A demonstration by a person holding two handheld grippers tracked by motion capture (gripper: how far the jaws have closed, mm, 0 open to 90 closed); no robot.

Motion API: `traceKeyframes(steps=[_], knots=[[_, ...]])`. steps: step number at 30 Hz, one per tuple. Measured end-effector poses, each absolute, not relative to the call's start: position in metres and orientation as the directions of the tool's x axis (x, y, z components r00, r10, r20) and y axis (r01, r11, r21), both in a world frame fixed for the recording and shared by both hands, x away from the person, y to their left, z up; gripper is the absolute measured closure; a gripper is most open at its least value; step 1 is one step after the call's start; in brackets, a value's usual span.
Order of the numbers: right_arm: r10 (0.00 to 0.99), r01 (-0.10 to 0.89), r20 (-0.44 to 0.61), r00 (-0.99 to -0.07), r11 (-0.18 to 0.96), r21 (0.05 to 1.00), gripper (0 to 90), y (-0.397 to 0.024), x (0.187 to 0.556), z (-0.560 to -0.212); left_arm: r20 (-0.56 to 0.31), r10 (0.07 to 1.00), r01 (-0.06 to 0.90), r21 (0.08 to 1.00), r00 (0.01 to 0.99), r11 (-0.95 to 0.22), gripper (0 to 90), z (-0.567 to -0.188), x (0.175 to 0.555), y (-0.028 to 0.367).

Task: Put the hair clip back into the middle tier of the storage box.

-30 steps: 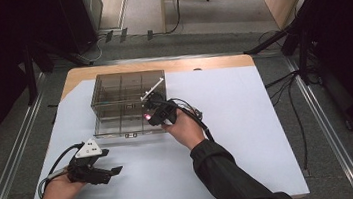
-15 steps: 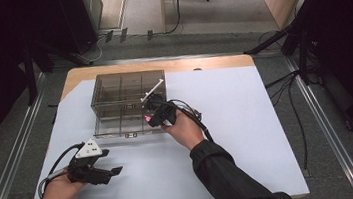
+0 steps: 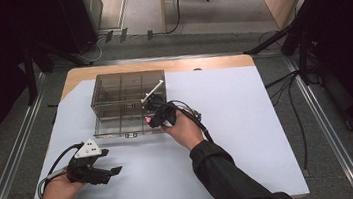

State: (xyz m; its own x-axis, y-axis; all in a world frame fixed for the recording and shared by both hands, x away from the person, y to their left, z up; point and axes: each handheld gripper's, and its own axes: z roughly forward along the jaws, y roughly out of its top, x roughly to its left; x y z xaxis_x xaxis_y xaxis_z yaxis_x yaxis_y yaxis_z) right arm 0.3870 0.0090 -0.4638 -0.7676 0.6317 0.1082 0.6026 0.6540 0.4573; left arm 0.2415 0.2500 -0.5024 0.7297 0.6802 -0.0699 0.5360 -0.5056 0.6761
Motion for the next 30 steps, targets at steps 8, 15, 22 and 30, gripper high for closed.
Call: traceKeyframes(steps=[8,15,22,30], knots=[[0.631,0.601,0.114,-0.768,0.647,0.469,72.3,0.008,0.387,-0.462,-0.068,0.679,0.535,0.676,0.731,-0.507,22.5,-0.502,0.241,0.249],[0.615,0.577,0.118,-0.779,0.632,0.516,66.9,0.005,0.384,-0.454,-0.071,0.677,0.534,0.678,0.732,-0.505,22.5,-0.502,0.241,0.249],[0.605,0.56,0.123,-0.787,0.617,0.553,63.1,-0.001,0.382,-0.447,-0.072,0.672,0.535,0.67,0.737,-0.515,22.5,-0.502,0.242,0.248],[0.595,0.547,0.121,-0.795,0.615,0.568,60.5,-0.006,0.381,-0.448,-0.076,0.67,0.533,0.674,0.738,-0.511,22.5,-0.501,0.244,0.248]])
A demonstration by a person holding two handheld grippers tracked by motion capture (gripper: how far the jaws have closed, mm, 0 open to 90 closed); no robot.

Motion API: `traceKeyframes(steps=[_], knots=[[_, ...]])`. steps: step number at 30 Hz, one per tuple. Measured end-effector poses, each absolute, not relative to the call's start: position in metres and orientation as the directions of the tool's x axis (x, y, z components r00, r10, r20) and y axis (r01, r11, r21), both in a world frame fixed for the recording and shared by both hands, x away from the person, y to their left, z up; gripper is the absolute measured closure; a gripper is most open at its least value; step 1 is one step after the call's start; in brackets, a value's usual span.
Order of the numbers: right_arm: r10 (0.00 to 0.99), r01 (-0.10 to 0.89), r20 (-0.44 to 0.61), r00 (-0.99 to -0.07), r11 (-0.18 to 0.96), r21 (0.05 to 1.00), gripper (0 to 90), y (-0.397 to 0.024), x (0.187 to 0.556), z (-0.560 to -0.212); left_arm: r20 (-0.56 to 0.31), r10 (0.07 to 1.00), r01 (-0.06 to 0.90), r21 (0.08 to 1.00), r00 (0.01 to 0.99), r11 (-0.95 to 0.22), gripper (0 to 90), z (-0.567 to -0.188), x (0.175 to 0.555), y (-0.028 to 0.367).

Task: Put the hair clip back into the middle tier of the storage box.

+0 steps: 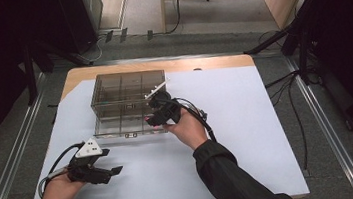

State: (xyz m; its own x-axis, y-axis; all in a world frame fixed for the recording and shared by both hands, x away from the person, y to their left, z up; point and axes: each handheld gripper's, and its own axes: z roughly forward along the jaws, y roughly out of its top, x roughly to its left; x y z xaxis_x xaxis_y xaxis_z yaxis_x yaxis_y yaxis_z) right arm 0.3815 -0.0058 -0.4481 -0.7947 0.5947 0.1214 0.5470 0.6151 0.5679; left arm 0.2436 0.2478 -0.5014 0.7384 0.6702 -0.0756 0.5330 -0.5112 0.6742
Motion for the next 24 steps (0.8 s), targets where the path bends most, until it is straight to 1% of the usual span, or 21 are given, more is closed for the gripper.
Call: traceKeyframes(steps=[5,9,18,24], knots=[[0.608,0.569,0.148,-0.78,0.591,0.572,59.4,-0.013,0.38,-0.445,-0.077,0.661,0.524,0.681,0.746,-0.512,22.5,-0.5,0.246,0.245],[0.603,0.571,0.166,-0.78,0.578,0.583,56.1,-0.02,0.379,-0.444,-0.077,0.657,0.523,0.677,0.75,-0.517,22.5,-0.5,0.249,0.243],[0.609,0.563,0.163,-0.776,0.553,0.615,55.8,-0.043,0.377,-0.442,-0.08,0.651,0.518,0.682,0.755,-0.516,22.5,-0.502,0.252,0.241],[0.614,0.557,0.153,-0.774,0.546,0.625,53.9,-0.052,0.376,-0.44,-0.081,0.647,0.516,0.682,0.758,-0.519,22.5,-0.501,0.251,0.241]])
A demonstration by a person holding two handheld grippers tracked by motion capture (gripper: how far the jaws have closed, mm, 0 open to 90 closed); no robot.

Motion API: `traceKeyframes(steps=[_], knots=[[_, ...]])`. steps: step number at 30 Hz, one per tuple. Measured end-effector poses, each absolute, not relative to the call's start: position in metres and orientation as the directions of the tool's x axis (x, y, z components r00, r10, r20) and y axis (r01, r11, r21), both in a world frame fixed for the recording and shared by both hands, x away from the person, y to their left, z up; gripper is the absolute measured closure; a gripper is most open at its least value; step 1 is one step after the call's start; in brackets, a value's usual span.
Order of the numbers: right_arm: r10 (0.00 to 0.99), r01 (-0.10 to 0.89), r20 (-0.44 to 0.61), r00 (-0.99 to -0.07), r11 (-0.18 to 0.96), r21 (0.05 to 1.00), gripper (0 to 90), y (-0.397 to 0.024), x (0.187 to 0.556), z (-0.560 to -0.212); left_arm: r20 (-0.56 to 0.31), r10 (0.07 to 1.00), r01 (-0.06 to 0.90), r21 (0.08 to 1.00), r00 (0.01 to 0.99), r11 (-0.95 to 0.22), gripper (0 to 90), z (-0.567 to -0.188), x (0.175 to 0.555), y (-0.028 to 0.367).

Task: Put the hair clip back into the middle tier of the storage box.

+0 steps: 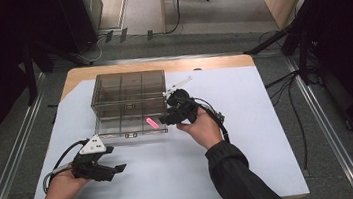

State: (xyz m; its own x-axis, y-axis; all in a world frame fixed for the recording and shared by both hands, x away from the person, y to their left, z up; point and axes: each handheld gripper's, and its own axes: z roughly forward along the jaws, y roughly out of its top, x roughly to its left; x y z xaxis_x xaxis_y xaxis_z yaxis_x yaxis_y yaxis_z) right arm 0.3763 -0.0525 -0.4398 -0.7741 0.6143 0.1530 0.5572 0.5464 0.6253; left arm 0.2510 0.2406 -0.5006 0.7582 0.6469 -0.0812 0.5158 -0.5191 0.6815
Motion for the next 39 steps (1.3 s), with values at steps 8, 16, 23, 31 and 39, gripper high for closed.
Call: traceKeyframes(steps=[8,16,23,31,39], knots=[[0.616,0.551,0.151,-0.773,0.535,0.641,50.3,-0.065,0.374,-0.435,-0.081,0.649,0.516,0.683,0.757,-0.517,22.5,-0.499,0.25,0.243],[0.637,0.56,0.153,-0.756,0.507,0.656,45.5,-0.083,0.373,-0.434,-0.081,0.65,0.514,0.688,0.756,-0.512,22.5,-0.498,0.251,0.243],[0.654,0.576,0.169,-0.738,0.479,0.663,39.0,-0.097,0.376,-0.439,-0.081,0.636,0.508,0.683,0.767,-0.525,22.5,-0.498,0.253,0.239],[0.657,0.598,0.189,-0.73,0.48,0.642,36.2,-0.11,0.378,-0.45,-0.084,0.638,0.51,0.683,0.765,-0.522,22.5,-0.497,0.255,0.24],[0.676,0.602,0.175,-0.716,0.471,0.645,32.4,-0.128,0.383,-0.457,-0.082,0.635,0.505,0.688,0.768,-0.522,22.5,-0.498,0.257,0.237]])
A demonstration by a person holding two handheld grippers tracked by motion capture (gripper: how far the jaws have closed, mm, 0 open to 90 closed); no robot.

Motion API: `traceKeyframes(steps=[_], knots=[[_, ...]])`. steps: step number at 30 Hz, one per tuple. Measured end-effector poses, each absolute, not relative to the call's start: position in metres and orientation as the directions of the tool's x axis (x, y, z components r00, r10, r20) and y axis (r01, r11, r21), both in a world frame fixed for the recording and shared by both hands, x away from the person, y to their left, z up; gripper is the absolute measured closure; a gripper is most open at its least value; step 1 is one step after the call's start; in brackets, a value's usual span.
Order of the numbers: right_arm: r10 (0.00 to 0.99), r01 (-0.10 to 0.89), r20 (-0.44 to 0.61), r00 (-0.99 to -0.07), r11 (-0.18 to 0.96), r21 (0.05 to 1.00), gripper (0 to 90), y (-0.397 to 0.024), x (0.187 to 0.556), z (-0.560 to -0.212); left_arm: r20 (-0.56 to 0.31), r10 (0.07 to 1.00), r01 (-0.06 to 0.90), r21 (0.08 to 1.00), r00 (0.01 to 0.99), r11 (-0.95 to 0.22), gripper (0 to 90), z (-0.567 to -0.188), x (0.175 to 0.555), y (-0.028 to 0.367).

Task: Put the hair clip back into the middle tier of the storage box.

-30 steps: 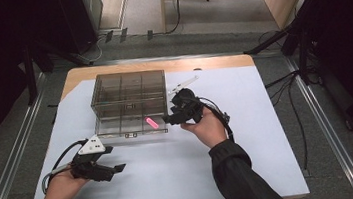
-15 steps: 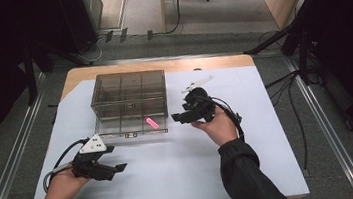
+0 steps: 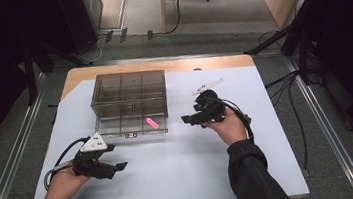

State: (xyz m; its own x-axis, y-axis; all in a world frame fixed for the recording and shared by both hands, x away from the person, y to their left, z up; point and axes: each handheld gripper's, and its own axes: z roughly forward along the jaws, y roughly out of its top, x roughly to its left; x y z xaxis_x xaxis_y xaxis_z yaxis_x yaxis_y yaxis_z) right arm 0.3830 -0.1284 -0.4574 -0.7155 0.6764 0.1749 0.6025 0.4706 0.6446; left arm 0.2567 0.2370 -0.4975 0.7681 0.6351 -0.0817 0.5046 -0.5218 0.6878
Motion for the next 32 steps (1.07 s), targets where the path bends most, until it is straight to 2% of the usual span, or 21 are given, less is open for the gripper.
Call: traceKeyframes(steps=[3,8,13,16,32], knots=[[0.687,0.624,0.194,-0.7,0.457,0.634,34.9,-0.134,0.385,-0.459,-0.08,0.632,0.503,0.684,0.771,-0.528,22.5,-0.497,0.257,0.236],[0.7,0.611,0.167,-0.694,0.45,0.652,31.1,-0.143,0.388,-0.461,-0.079,0.63,0.501,0.686,0.772,-0.528,22.5,-0.497,0.257,0.235],[0.739,0.665,0.213,-0.64,0.392,0.636,31.0,-0.153,0.393,-0.463,-0.081,0.635,0.502,0.691,0.769,-0.519,22.6,-0.496,0.257,0.235],[0.733,0.664,0.222,-0.643,0.388,0.64,28.6,-0.158,0.395,-0.463,-0.082,0.636,0.499,0.7,0.767,-0.512,22.5,-0.494,0.256,0.237],[0.761,0.651,0.146,-0.632,0.419,0.633,25.1,-0.175,0.4,-0.472,-0.083,0.636,0.501,0.696,0.767,-0.513,22.5,-0.495,0.258,0.236]])
